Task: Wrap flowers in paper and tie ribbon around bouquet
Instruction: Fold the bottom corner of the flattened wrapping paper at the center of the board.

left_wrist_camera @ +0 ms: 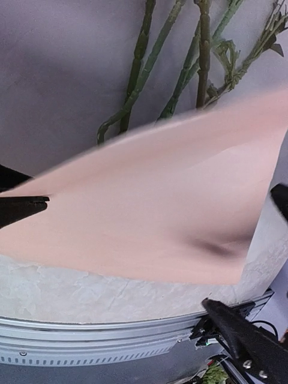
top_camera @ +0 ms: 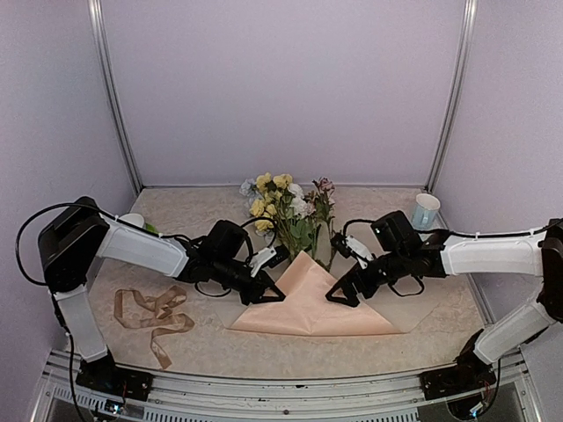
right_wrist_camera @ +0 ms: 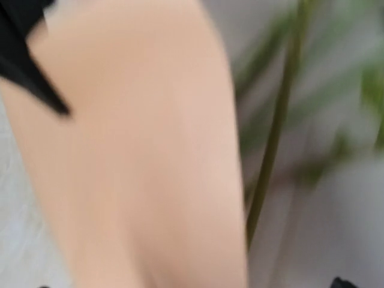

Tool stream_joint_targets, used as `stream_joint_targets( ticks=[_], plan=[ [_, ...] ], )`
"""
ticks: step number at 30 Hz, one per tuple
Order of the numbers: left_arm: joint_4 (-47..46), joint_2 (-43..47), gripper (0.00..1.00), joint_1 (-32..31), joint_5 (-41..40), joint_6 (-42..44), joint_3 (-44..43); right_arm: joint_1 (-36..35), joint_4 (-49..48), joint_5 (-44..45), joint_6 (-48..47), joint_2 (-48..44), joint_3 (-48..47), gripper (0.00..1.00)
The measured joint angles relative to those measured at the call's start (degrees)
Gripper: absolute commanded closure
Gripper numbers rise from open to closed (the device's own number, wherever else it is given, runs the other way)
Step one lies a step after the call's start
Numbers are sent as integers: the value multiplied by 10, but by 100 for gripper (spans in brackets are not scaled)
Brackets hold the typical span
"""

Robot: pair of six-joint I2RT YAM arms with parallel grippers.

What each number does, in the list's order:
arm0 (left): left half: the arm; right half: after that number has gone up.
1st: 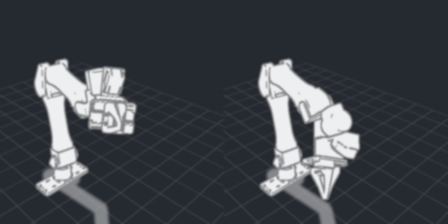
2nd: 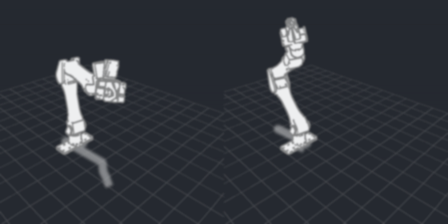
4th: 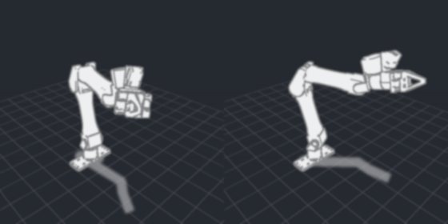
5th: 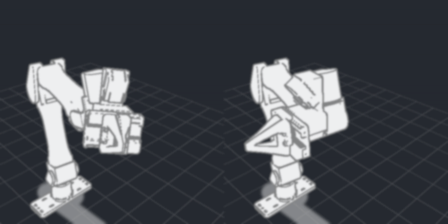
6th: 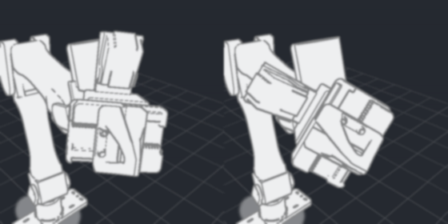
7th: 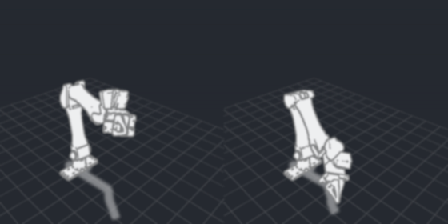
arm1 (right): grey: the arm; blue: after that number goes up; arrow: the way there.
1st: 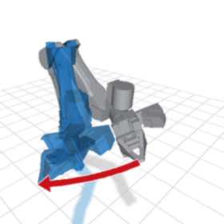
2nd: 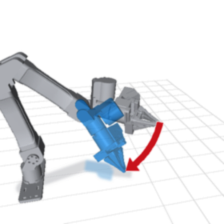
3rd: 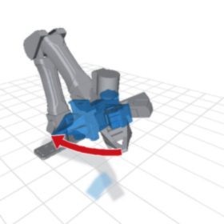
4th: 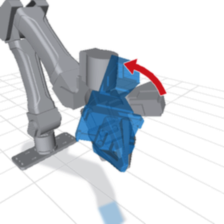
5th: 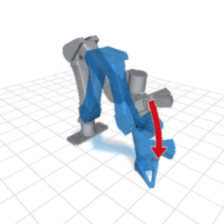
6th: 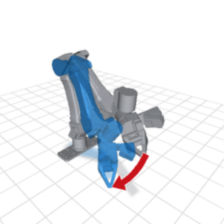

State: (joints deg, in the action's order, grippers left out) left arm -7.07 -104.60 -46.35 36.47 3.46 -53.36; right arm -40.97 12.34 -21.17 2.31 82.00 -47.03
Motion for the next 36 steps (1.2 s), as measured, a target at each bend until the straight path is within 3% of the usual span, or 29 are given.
stream_joint_targets(
  ticks=[3, 5, 10, 16, 20, 22, 24, 26, 30, 33, 36],
  plan=[
    [12, -9, 100, 0, -15, 0, -17, 5, -16, -16, 70, -17, 62, 6],
    [22, -17, 100, -2, -25, 1, -30, 5, -23, -18, 110, -23, 86, 16],
    [37, -33, 100, -11, -47, 10, -54, 5, -52, -15, 178, -31, 136, 64],
    [58, -52, 100, -17, -77, 19, -71, 5, -74, -9, 231, -37, 172, 100],
    [67, -59, 100, -22, -99, 20, -72, 5, -98, -12, 261, -30, 182, 100],
    [69, -59, 74, -24, -111, 20, -72, 5, -104, -7, 270, -21, 183, 100],
    [73, -59, 56, -28, -129, 21, -73, 5, -104, 3, 280, -10, 183, 100],
    [92, -59, 46, -28, -156, 17, -81, 5, -101, 14, 289, 1, 183, 100],
    [114, -45, 34, -30, -213, 7, -86, 5, -104, 17, 303, 5, 182, 100],
    [132, 7, 30, -49, -282, -2, -73, 5, -101, 21, 308, 6, 179, 100],
    [151, 84, 44, -101, -348, -12, -66, 5, -100, 23, 311, 6, 179, 100]
  ],
)
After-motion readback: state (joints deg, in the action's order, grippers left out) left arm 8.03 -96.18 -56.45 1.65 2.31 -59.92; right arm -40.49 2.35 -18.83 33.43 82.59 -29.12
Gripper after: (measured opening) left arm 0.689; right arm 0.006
